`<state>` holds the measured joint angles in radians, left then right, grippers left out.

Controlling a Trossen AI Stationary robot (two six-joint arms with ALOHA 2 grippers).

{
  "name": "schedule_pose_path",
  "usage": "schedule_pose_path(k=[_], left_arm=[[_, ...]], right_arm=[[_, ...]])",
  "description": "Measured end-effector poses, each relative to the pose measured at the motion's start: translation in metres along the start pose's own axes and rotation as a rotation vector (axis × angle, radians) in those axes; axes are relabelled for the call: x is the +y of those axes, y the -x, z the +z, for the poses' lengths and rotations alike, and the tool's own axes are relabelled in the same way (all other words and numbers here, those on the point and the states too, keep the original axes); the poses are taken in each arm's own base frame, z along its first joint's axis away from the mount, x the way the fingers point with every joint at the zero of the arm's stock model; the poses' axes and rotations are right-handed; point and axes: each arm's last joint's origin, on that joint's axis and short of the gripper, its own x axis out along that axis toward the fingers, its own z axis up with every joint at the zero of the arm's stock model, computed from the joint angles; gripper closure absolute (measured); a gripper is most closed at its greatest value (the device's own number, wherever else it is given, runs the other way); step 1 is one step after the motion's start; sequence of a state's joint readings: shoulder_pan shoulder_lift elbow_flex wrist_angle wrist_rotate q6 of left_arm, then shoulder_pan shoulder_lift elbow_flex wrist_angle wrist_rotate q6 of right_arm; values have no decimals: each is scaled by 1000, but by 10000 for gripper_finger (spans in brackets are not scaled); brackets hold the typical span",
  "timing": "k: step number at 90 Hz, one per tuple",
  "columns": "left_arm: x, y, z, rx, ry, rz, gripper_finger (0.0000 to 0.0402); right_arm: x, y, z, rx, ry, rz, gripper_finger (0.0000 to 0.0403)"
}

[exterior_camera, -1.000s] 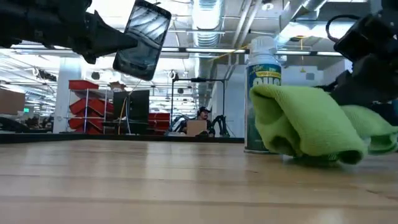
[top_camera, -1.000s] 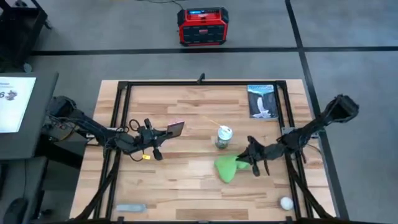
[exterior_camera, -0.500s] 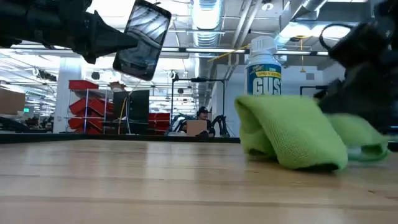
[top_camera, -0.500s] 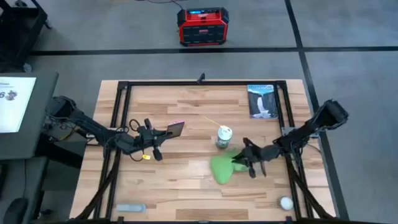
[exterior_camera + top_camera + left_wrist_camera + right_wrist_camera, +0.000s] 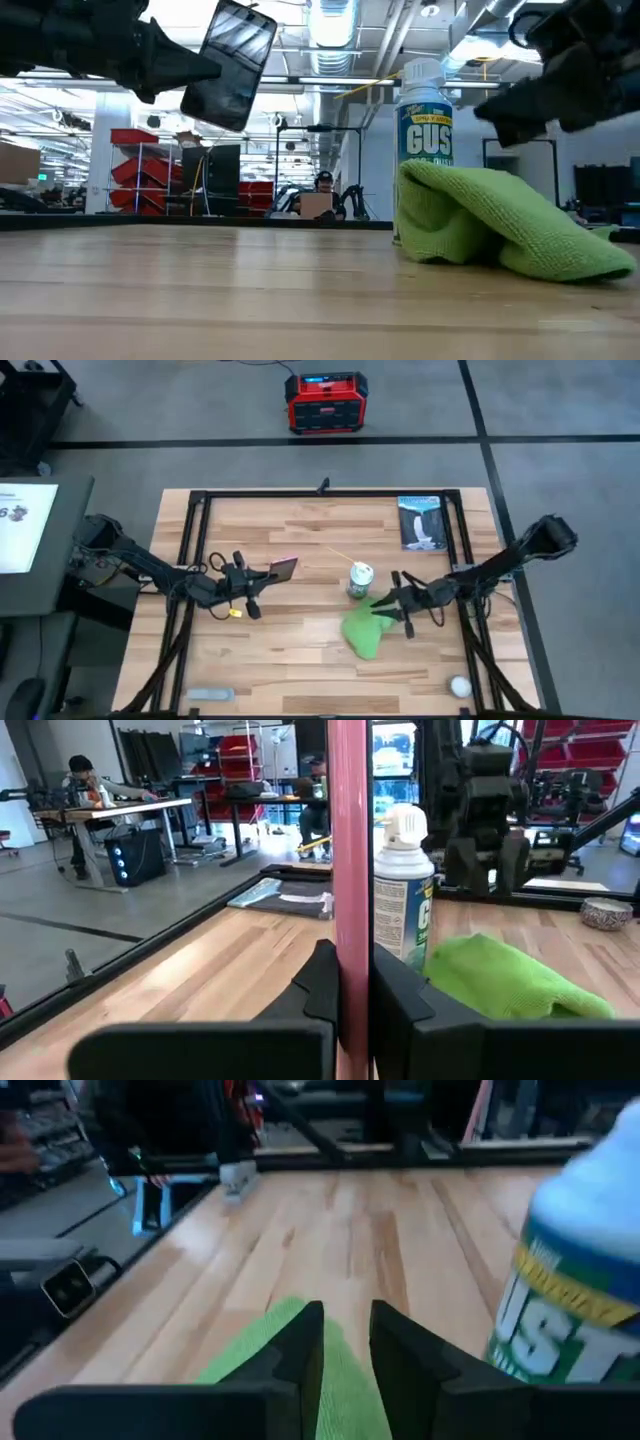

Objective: Apply microfiber cloth
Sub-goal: Wipe the front of the pink phone using the green microfiber cloth

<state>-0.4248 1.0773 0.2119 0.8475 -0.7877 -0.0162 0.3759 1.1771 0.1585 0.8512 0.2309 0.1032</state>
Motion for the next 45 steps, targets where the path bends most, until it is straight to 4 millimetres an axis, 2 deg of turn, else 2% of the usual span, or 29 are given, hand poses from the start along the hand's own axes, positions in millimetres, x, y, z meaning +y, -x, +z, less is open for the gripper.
schedule_pose_path(k=[22, 45], left_arm=[[0, 0, -6, 48, 47, 2, 398], [1, 0, -17, 127, 85, 15, 398]], right_arm=[[5, 11, 20, -21, 8, 2, 331], [8, 11, 38, 87, 76, -115, 331]])
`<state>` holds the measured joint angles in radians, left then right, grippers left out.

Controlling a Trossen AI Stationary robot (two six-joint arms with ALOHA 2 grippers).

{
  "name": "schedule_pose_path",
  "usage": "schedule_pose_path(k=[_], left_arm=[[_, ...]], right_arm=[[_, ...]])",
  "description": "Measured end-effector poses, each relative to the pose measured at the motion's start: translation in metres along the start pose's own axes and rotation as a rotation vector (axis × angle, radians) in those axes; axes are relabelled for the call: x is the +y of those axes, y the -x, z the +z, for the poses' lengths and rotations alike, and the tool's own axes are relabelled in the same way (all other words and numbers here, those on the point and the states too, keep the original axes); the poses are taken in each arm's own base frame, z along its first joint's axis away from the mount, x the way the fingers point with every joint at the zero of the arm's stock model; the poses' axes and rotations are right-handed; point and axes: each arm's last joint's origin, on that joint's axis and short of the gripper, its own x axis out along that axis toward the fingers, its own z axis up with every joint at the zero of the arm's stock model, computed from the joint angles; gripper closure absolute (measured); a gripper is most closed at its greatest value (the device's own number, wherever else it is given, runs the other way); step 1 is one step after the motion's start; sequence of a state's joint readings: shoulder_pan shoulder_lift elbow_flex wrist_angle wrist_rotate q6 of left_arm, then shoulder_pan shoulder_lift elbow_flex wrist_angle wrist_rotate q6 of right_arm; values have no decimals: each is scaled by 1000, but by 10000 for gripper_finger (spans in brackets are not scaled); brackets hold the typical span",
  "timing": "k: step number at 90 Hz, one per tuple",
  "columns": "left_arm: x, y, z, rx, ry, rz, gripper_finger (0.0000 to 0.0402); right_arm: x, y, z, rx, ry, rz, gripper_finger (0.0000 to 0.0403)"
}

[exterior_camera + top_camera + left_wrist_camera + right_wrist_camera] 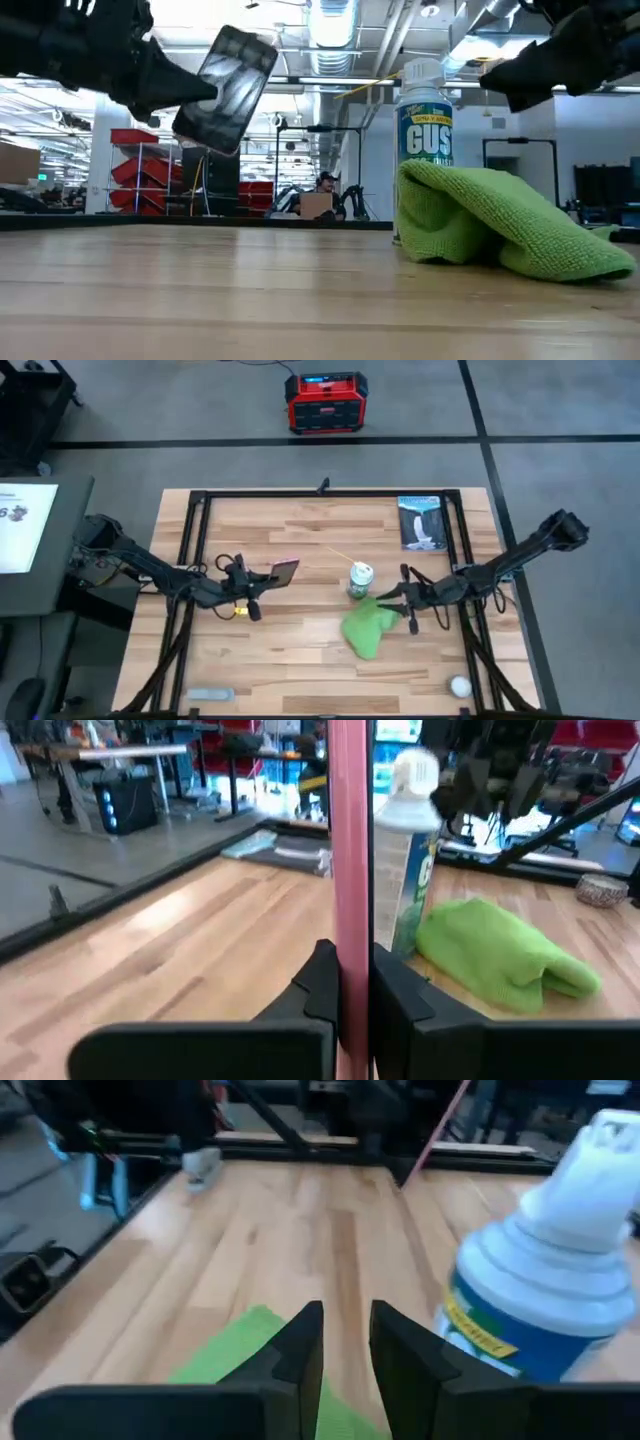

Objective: Apply microfiber cloth
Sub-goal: Wipe the front of the pink phone using the green microfiber cloth

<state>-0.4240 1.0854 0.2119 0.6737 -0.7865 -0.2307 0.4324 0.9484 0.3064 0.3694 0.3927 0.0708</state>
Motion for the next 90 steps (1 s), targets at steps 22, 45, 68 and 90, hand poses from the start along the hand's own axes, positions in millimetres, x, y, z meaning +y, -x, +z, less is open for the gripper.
schedule_pose_path(k=[22, 45, 68, 90], left_arm=[[0, -4, -16, 91, -9, 26, 398], [1, -10, -32, 155, -38, 72, 398], [-3, -19, -45, 207, 12, 14, 398], [-3, -23, -51, 221, 63, 34, 371]], right_arm=[[5, 1, 11, -21, 14, 19, 331], [6, 1, 13, -24, 16, 18, 331], [6, 1, 13, -24, 15, 18, 331], [6, 1, 13, -24, 14, 18, 331]])
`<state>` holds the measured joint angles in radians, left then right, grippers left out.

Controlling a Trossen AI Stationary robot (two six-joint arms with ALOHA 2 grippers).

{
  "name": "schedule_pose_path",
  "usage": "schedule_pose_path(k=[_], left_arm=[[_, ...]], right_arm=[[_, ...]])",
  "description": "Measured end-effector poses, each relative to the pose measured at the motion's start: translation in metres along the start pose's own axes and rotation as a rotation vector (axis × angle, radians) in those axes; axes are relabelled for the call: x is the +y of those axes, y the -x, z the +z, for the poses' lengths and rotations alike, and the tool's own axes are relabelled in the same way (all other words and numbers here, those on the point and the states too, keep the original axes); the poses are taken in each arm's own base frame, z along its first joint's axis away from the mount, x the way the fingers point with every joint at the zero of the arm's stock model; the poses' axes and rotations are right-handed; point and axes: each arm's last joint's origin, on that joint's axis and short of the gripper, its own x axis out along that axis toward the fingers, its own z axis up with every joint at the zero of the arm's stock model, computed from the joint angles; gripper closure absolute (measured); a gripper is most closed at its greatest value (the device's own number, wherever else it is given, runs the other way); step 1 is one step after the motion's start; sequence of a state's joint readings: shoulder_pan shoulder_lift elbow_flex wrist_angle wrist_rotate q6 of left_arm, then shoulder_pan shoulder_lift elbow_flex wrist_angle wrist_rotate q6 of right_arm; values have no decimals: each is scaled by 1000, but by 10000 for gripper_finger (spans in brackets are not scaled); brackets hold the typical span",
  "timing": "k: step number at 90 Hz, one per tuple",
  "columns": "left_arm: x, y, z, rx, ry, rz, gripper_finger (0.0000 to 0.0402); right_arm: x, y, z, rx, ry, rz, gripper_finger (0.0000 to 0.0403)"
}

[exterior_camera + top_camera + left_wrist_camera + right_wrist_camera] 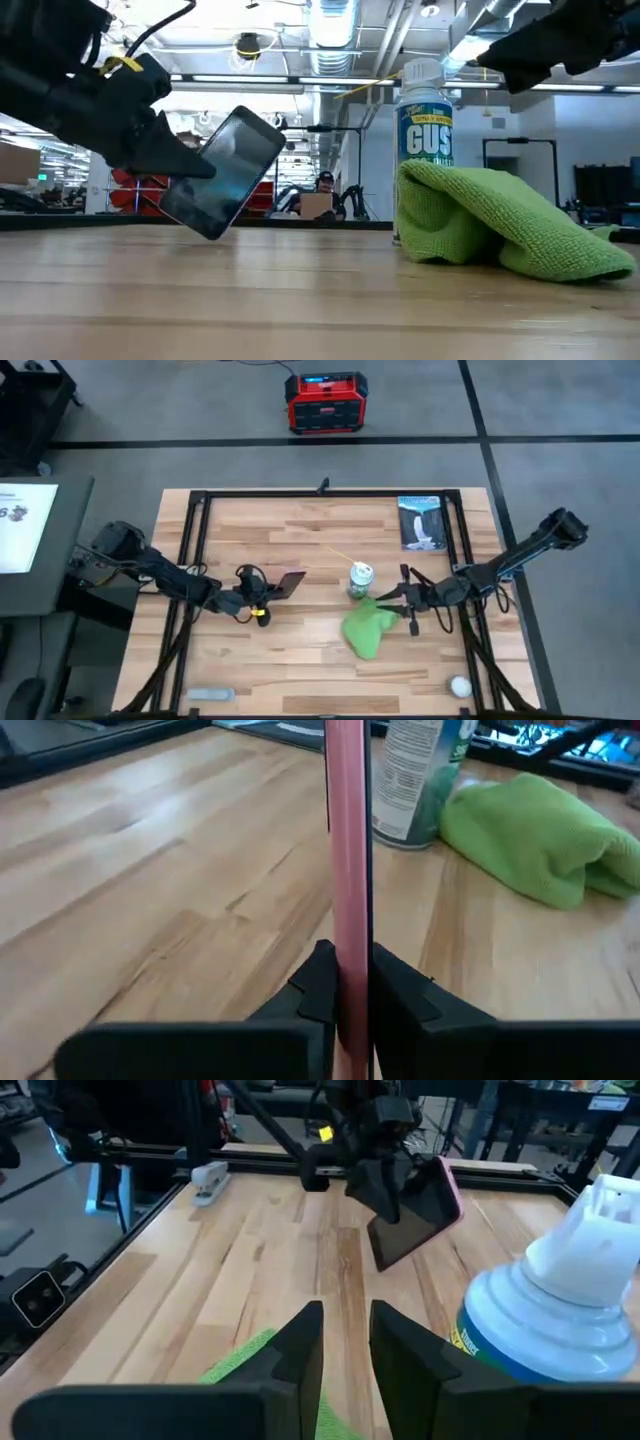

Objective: Apply microfiber cloth
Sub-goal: Wipe the front of the pink phone using the green microfiber cloth

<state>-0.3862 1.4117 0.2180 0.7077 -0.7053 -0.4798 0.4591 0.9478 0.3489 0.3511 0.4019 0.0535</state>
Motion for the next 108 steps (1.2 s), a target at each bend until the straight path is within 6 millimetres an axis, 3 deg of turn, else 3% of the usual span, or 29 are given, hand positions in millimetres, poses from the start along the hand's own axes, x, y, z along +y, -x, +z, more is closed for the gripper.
schedule_pose_path(k=[39, 85, 108], left_arm=[[3, -2, -4, 35, -17, 7, 358], [1, -4, 5, -32, -14, -36, 375], [-5, -4, 16, -90, -36, -72, 354]], right_arm=[[0, 0, 0, 0, 0, 0, 331], [0, 0, 0, 0, 0, 0, 331], [0, 0, 0, 0, 0, 0, 331]])
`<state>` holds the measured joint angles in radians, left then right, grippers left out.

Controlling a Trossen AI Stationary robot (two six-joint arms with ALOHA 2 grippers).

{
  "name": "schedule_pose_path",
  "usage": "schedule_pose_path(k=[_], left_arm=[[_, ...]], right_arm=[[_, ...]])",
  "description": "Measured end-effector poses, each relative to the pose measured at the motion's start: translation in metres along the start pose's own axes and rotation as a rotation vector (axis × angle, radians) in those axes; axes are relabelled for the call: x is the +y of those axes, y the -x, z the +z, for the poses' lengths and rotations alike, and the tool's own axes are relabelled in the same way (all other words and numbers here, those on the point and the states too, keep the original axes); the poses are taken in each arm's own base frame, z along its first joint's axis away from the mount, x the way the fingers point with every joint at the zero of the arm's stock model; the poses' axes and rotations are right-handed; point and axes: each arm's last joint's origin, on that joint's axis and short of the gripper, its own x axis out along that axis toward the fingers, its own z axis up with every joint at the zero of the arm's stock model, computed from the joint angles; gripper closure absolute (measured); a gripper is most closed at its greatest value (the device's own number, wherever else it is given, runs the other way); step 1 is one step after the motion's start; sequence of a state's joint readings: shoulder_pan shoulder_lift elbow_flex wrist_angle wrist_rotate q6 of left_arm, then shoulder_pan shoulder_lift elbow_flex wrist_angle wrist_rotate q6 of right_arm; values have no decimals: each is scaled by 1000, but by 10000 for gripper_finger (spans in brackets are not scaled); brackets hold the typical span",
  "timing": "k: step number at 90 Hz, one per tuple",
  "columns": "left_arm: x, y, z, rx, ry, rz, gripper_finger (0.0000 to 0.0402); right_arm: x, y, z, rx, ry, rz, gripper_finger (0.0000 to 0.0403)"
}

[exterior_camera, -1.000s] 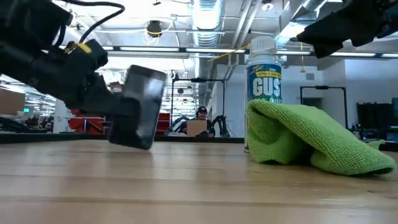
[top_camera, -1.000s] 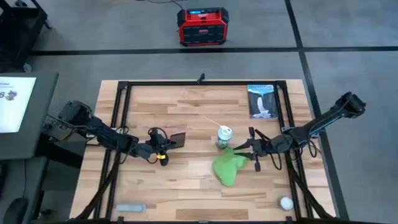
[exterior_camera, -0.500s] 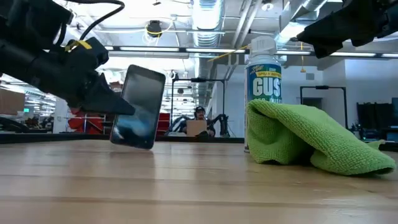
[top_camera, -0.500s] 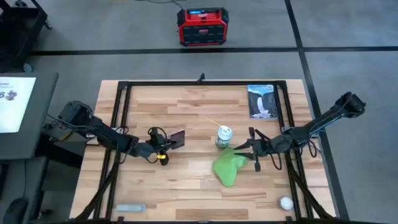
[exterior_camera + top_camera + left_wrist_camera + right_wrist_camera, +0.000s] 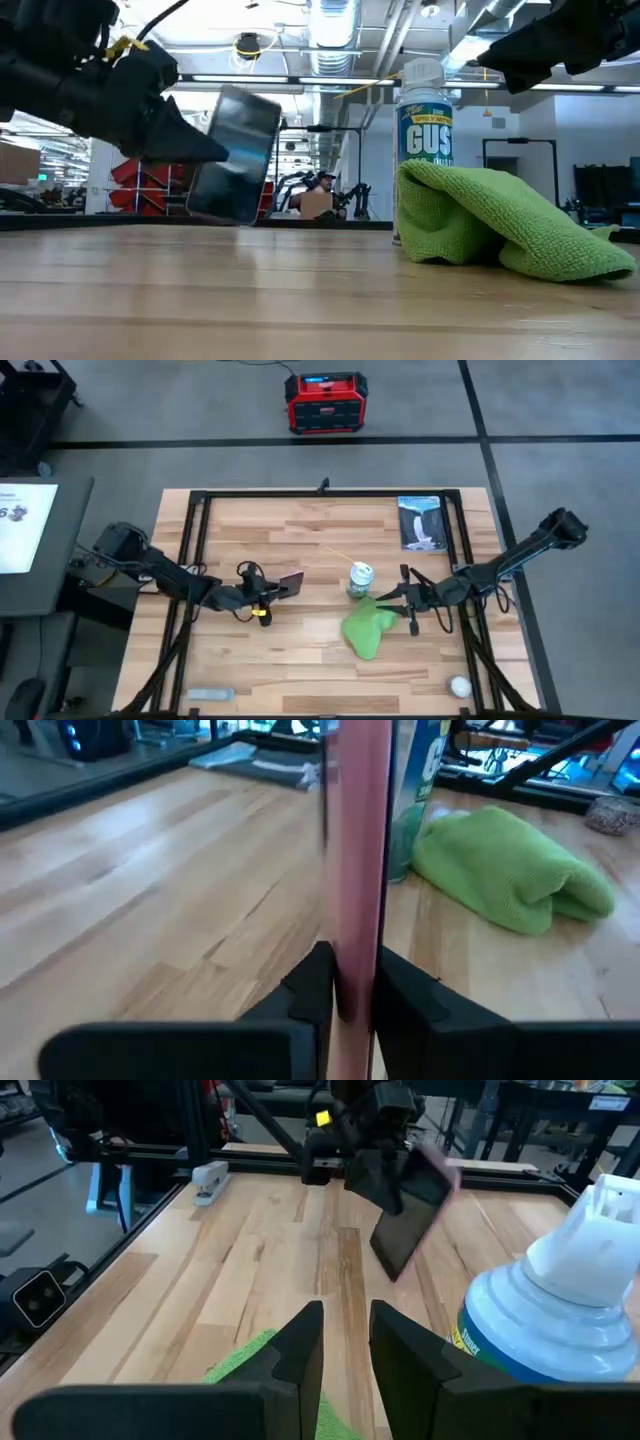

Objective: Apply microfiber cloth
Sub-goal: Wipe the front of the pink phone using the green microfiber cloth

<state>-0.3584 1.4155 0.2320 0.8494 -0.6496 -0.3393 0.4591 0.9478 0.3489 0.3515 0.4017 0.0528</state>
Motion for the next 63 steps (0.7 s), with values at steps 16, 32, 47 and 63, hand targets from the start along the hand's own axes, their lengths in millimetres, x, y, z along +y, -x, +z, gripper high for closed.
schedule_pose_path(k=[16, 32, 47, 63], left_arm=[[-5, -2, 4, 3, 9, -52, 344], [-3, -3, 2, 36, 1, -53, 358], [-1, -5, 1, 45, 33, -28, 391], [-1, -5, 1, 43, 24, -21, 371]], right_arm=[[2, 1, 0, 0, 3, 11, 331], [4, 1, 0, -1, 5, 20, 331], [4, 1, 0, -2, 5, 19, 331], [4, 1, 0, -1, 5, 19, 331]])
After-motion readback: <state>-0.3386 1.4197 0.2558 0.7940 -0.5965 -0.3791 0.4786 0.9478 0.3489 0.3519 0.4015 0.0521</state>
